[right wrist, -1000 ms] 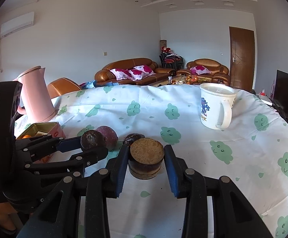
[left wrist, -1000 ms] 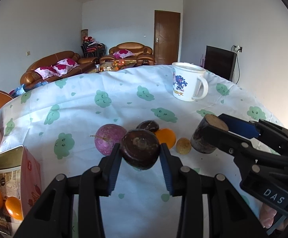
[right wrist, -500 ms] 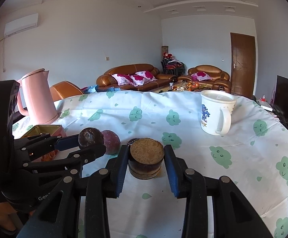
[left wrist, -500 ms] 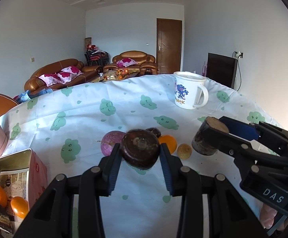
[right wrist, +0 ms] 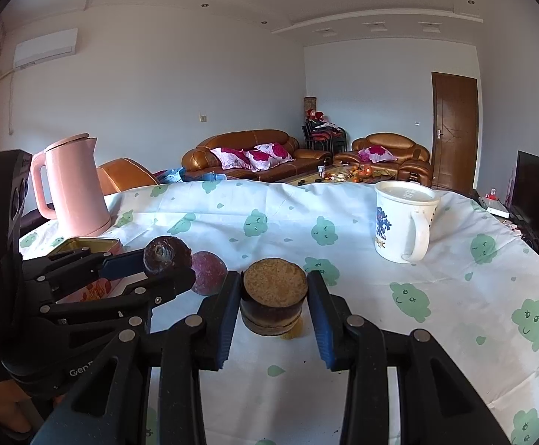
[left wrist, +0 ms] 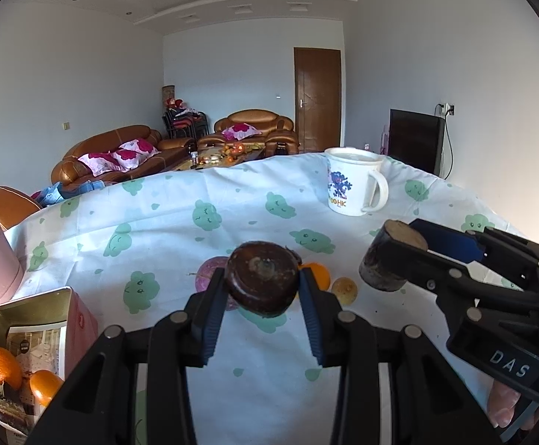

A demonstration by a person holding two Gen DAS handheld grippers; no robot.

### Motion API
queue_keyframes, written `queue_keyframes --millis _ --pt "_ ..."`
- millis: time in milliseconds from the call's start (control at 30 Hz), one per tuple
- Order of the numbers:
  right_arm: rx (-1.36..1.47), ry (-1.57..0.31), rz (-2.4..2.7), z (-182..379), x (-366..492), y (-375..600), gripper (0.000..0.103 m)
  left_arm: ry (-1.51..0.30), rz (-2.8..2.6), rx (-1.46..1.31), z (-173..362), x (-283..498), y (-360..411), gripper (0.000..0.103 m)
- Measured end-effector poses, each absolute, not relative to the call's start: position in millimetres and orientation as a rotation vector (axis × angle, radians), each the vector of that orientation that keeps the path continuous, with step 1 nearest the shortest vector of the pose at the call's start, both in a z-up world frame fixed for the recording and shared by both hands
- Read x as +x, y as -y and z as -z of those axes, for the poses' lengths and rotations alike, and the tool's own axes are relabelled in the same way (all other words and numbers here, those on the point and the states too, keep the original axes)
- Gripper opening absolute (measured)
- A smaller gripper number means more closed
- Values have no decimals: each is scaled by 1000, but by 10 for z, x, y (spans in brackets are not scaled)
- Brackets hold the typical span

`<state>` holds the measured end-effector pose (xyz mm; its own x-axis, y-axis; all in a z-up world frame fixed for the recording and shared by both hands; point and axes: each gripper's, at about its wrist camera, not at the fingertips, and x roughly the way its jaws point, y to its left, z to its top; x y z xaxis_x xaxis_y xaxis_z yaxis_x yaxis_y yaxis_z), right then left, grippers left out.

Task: Organize fruits
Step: 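Lift the cake with the right gripper while the left lifts the dark brown fruit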

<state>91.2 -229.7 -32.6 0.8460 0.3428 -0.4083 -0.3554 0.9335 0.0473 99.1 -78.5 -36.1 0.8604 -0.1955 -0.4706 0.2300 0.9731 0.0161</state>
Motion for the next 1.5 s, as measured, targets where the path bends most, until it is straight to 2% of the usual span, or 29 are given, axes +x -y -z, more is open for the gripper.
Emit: queue_keyframes --millis 1500 --pt "-87 -291 -404 246 652 2216 38 -347 144 56 252 724 640 40"
